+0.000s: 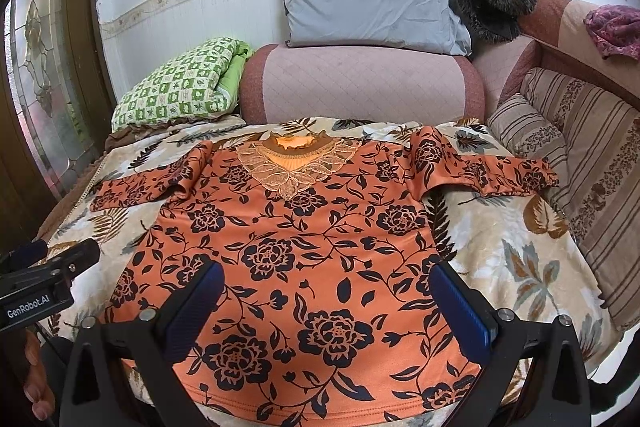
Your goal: Fold small clothes
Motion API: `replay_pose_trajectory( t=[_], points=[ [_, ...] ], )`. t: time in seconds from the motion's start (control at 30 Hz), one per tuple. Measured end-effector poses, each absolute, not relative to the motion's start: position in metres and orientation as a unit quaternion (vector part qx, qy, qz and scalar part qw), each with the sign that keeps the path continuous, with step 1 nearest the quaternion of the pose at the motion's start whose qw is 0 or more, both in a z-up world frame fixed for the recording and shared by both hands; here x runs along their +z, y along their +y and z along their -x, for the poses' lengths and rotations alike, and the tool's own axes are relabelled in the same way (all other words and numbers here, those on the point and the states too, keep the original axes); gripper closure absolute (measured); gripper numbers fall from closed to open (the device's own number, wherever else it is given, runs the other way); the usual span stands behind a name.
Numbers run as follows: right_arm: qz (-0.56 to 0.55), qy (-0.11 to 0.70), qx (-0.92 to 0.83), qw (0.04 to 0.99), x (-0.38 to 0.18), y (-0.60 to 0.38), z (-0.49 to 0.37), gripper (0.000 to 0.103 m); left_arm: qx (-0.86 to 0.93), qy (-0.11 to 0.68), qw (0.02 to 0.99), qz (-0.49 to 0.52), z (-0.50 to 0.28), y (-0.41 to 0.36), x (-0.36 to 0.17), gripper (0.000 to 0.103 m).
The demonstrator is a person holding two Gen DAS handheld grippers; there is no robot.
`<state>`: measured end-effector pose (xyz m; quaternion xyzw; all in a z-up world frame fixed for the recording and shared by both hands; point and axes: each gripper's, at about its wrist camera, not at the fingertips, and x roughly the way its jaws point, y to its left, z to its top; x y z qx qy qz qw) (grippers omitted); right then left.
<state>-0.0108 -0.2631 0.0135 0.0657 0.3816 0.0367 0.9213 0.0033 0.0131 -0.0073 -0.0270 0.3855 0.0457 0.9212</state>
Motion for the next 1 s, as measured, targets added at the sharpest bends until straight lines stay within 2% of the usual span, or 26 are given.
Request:
replay_pose_trajectory(
  t=[0.33, 0.53, 0.73, 0.9, 1.0],
  points=[
    [-0.067, 0.381, 0.037, 0.921, 0.013, -0.264, 0.01, 0.0, 0.044, 0.385, 0.921, 0.029, -0.003, 0.013, -0.007, 0.0],
    [-0.115, 0.392, 0.047, 0.911, 0.003, -0.286, 0.002, 0.0, 0.018, 0.39, 0.917, 0.076, -0.013, 0.025, -0.021, 0.0],
    [-0.256, 0.337, 0.045, 0.905, -0.008, -0.378, -0.013, 0.0, 0.016, 0.399, 0.914, 0.076, -0.027, 0.032, -0.041, 0.0],
    [-0.409, 0.365, 0.007, 0.837, -0.065, -0.497, -0.064, 0.0, -0.024, 0.424, 0.9, 0.092, -0.043, 0.03, -0.061, 0.0],
    [-0.505, 0.342, -0.022, 0.792, -0.101, -0.567, -0.088, 0.0, -0.026, 0.433, 0.897, 0.084, -0.052, 0.025, -0.071, 0.0]
  ],
)
